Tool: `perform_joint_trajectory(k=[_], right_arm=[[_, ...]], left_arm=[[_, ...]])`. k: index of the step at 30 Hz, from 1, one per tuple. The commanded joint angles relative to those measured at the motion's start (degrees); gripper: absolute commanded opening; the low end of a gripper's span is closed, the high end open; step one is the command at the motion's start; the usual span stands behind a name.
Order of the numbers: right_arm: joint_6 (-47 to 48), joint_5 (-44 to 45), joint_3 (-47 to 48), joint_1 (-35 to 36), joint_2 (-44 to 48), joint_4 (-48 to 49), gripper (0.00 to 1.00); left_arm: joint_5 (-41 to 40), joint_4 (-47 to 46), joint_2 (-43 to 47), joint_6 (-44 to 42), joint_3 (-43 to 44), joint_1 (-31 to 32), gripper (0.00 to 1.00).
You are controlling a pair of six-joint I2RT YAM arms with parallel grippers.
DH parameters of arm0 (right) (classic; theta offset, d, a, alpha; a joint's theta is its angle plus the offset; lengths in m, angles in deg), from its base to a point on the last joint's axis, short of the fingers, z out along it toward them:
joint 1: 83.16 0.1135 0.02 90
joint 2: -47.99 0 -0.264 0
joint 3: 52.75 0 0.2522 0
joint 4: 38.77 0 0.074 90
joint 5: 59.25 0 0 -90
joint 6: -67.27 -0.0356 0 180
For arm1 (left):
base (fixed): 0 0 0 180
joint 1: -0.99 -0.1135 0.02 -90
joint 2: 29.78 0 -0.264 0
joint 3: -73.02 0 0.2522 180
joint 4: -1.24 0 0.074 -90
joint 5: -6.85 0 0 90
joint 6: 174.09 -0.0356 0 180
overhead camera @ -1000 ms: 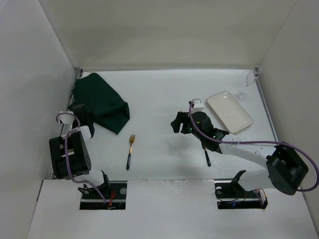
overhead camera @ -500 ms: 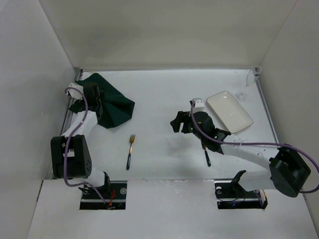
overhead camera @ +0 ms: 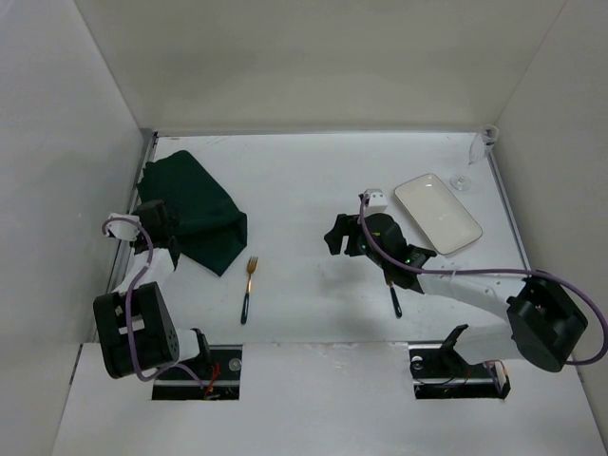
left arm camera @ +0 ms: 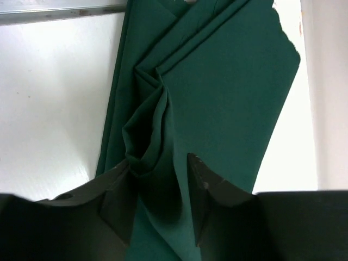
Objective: Set the dinner table for one person
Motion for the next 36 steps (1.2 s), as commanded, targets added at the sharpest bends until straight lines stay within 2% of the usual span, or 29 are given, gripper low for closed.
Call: perform_joint_trajectory(k=[1,5,9,10,15,20,26,30,32,36], right_arm=[[0.51,-0.45,2.33,0.18,-0.54,2.05,0.81],[0.6,-0.45,2.59,0.27,-1.16,2.05,0.82],[0.43,-1.23,2.68,0.36,-1.25,2.13,0.82],[0.42,-1.41,2.68,0.36,-1.25,2.14,0.82],[0.25,-1.5,2.33,0.27,-0.46,2.49,0.8],[-0.45,-0.8,1.45,0.01,0.68,3.45,0.68],[-3.44,2.54,-2.23,-3.41,5.51,5.56,0.68],[-6.25,4.3,-4.7,-6.4,8.94,6.09,0.68],[-7.13,4.83,-5.84,-7.81,10.26,6.62,0.69],[-7.92,4.48,-6.11,-9.4,9.31,6.53,0.73]], left_arm=[[4.38,-4.74,-0.36,1.19,-0.86,-1.91,0.39],[5.53,-5.36,-0.36,1.99,-2.0,-2.96,0.44],[6.15,-6.67,-2.64,1.64,-0.6,-3.14,0.38],[6.32,-7.12,-3.34,1.9,-0.34,-3.14,0.36],[6.94,-8.17,-5.55,2.69,2.9,-2.09,0.11],[5.62,-7.91,-6.42,-1.6,13.44,9.04,0.06],[9.65,-9.32,-16.86,-11.45,28.03,27.77,0.06],[18.52,-8.79,-27.76,-17.16,37.79,38.24,0.09],[22.39,-7.92,-32.07,-19.36,41.4,42.02,0.15],[23.38,-6.5,-33.5,-22.53,42.56,46.16,0.44]])
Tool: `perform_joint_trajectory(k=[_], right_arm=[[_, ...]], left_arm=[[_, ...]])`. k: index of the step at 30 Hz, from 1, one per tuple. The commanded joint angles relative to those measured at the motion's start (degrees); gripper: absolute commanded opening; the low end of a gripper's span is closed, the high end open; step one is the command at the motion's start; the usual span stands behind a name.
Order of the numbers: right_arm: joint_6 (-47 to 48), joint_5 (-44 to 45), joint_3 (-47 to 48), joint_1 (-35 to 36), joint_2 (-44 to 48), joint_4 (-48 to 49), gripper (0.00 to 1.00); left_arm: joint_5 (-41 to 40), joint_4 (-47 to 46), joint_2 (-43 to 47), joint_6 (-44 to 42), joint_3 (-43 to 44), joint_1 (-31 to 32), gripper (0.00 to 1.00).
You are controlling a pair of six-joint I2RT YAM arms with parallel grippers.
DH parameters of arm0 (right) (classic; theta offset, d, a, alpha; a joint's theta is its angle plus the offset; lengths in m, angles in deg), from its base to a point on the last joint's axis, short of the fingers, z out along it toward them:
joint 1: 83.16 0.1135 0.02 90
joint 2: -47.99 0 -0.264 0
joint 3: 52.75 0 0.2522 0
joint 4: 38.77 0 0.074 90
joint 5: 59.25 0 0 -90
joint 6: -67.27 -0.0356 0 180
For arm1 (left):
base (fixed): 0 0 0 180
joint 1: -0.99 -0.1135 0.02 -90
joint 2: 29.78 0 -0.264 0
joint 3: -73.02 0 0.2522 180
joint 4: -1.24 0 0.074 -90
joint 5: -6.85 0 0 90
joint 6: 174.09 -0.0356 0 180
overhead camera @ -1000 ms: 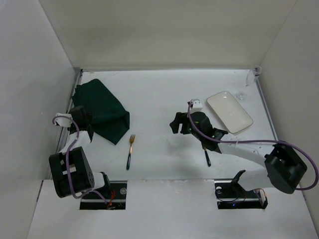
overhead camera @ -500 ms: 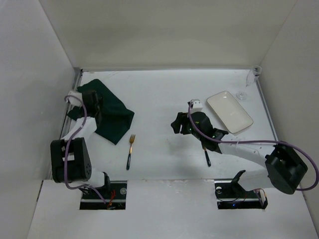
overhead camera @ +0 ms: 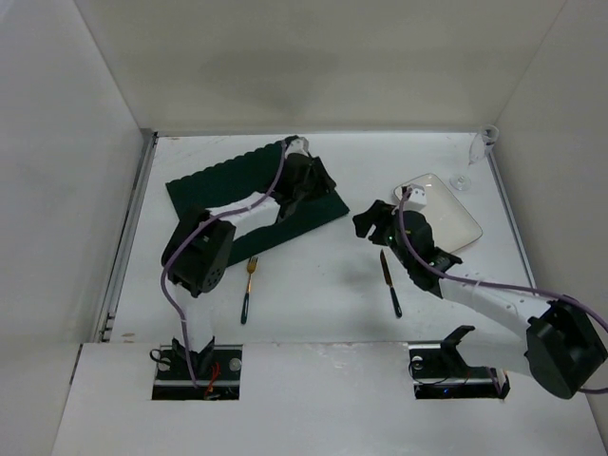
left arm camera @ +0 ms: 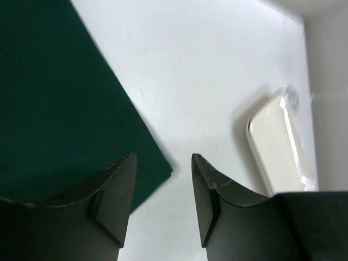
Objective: Set the dinner table for one person
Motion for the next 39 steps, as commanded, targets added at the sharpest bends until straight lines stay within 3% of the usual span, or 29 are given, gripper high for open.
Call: perform_joint_trajectory(k=[1,4,8,13,22,26,34,39], right_arm=[[-1.87,0.85,0.21,-0.63,-1.19,3.4,0.74],[-1.87,-0.2,1.35,-0.28,-4.35,3.58,0.77],[-2.83,-1.08,3.54,-0.28,-10.14,3.49,0.81],[-8.89,-4.86,7.32,-3.0,-16.74,2.96,0.82],[-17.07,-8.64,14.88,-7.66,-29.4,2.88,0.64],[-18.31,-9.09,16.47,-9.07,-31.34,1.65,0.62],[-19.36,-9.7,21.12,-9.51,-35.64,-2.92,0.62],[-19.62,-9.96,23.85,-9.33,-38.19,-5.03,0.57]], left_arm=[[4.18,0.84,3.87,-4.96,0.84,1.36,0.47],[2.0,-0.82,10.37,-4.18,-6.1,0.4,0.51],[-6.69,-4.6,22.93,-1.55,-20.67,-2.67,0.53],[-16.64,-2.6,38.58,6.8,-39.05,-8.73,0.55],[-15.77,10.59,57.31,16.92,-57.96,-24.29,0.55],[-14.19,11.38,60.05,17.97,-60.52,-27.64,0.55],[-10.15,8.93,55.48,18.86,-62.37,-30.8,0.55],[-9.26,7.26,55.48,18.86,-63.95,-32.74,0.54]])
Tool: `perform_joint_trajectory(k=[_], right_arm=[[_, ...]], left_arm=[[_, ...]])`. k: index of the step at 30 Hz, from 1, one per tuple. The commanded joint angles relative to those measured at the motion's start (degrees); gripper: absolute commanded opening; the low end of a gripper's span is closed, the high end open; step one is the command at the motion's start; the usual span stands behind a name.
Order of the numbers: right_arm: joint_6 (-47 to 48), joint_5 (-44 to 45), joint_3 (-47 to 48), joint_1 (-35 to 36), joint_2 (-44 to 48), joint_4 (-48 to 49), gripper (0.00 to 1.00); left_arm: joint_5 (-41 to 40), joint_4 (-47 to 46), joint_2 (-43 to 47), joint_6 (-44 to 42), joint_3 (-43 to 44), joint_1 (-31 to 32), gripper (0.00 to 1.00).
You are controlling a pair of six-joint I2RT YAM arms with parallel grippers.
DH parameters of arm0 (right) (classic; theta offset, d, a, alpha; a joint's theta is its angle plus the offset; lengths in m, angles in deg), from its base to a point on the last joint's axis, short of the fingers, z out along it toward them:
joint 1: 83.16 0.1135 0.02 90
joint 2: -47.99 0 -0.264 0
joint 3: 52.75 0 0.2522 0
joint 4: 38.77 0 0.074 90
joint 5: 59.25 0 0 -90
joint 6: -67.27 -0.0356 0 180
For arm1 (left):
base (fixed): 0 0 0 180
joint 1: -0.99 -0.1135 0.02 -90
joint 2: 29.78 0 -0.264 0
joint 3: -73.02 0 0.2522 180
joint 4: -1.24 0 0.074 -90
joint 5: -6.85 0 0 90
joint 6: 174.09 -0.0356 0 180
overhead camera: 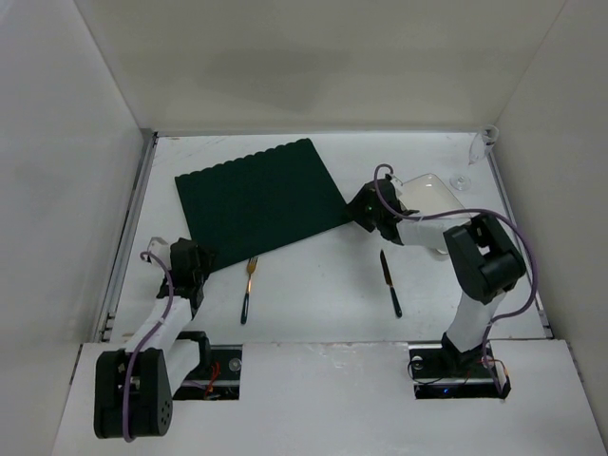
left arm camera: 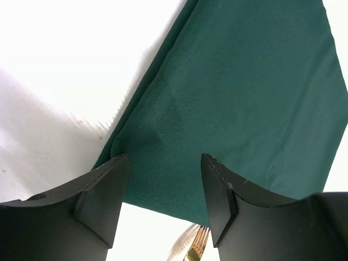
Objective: Set the dinner table for one person
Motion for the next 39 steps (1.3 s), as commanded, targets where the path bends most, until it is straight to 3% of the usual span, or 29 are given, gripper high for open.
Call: perform_joint_trajectory(k=[1,6,10,13,18,25,39], right_arm=[[-1.22,-0.91,3.33,0.24,-1.54,-1.84,0.56],[-1.75,-2.06,5.44,0.24,-3.65,-2.81,0.46],[-1.84,-3.2,5.44,0.24,-3.75,-2.55,0.19],[-1.49,-2.59,2.64,0.15,-0.94,-1.15,0.09],[-0.52,-2.23,-4.74,-1.25,5.21,3.25,0.06],[-0.61,-2.23,-16.43,-4.94,13.74,6.77,0.05],[-0.17,-3.2,-27.51,-11.1,23.85,7.21,0.05]], left_arm=[[1.73,0.04,-0.76,0.34,-2.05,-1.4,0.53],[2.08,-3.91,-4.09,0.34,-2.05,-2.1,0.5],[2.43,-8.91,-8.92,0.52,-1.18,-1.93,0.39],[2.09,-13.3,-13.31,1.13,0.05,-1.49,0.25],[1.2,-20.43,-22.71,3.5,4.97,1.05,0.14],[-0.29,-22.46,-30.99,4.12,12.7,7.29,0.11],[1.11,-21.06,-31.53,2.19,11.75,14.6,0.09]])
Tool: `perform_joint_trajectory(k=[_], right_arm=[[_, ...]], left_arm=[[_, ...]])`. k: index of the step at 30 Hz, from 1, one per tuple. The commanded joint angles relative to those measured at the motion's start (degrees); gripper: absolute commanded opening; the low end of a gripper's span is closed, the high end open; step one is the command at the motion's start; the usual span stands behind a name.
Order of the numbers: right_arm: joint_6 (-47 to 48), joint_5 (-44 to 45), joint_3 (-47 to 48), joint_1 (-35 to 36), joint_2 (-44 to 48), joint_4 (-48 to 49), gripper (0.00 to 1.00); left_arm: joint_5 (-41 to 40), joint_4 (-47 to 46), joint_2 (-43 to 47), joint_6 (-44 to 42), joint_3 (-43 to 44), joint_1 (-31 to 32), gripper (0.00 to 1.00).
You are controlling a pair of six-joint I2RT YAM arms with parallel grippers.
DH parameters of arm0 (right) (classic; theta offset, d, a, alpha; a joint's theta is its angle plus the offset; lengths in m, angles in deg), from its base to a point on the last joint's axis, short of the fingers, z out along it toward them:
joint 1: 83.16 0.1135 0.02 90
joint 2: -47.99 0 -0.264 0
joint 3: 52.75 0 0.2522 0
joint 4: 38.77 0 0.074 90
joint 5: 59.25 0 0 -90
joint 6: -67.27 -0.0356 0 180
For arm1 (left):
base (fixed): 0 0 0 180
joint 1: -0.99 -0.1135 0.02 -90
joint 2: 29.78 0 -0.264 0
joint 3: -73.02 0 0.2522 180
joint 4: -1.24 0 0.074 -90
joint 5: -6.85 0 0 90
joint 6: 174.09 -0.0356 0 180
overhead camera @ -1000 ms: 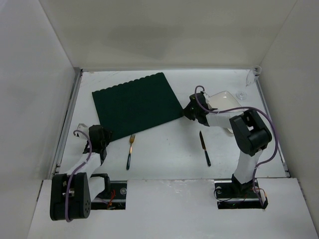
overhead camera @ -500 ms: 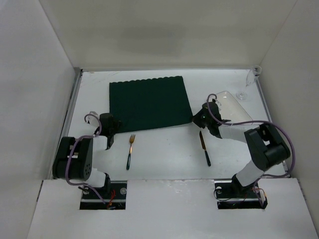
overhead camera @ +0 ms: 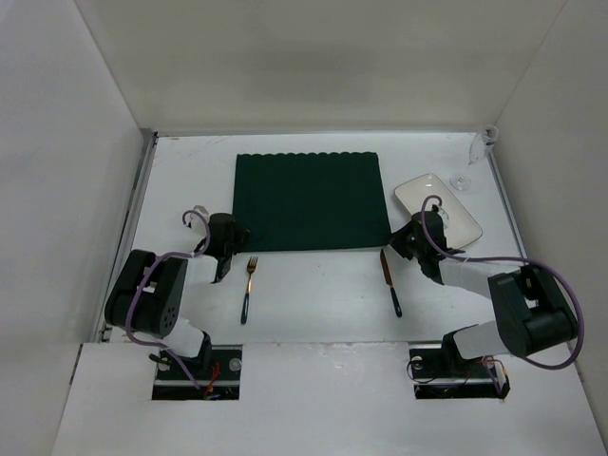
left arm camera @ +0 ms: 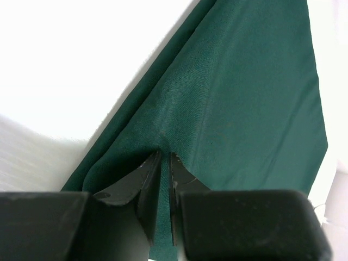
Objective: Set the dinner table for one person
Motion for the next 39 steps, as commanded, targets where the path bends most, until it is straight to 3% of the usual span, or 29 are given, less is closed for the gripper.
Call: perform_joint_trajectory(k=[1,16,18,20,23,27,32,39], right_arm=[[0.71,-0.25,-1.72,-1.09,1.67,2.86,0.05],[0.71,0.45,-4.37,-0.74,5.45,0.75,0.08],[1.06,0.54,-4.1,-0.65,5.89,0.31,0.14],[2.02,0.63,-3.32,-0.39,6.5,-0.39,0.3],[4.04,1.59,-1.65,-0.04,9.04,-2.93,0.51],[6.59,5.01,0.64,-0.03,14.14,-7.5,0.63],[6.33,10.02,0.56,-4.5,20.91,-11.46,0.64],[6.16,16.98,-3.39,-18.65,25.14,-14.28,0.57]], left_arm=[[0.35,1.48,2.09,-2.01,-1.93,0.61,0.09],[0.0,10.71,14.75,-3.42,-9.06,2.28,0.08],[-0.09,11.59,15.89,-3.42,-9.41,2.19,0.08],[-0.09,12.11,17.12,-3.59,-9.5,1.93,0.1],[-0.26,12.65,20.02,-3.94,-8.97,1.75,0.17],[-1.32,12.73,25.11,-5.69,-7.13,2.36,0.33],[-2.9,11.16,29.34,-8.16,-4.4,4.21,0.49],[-4.75,0.44,27.32,-13.96,-6.85,8.69,0.57]])
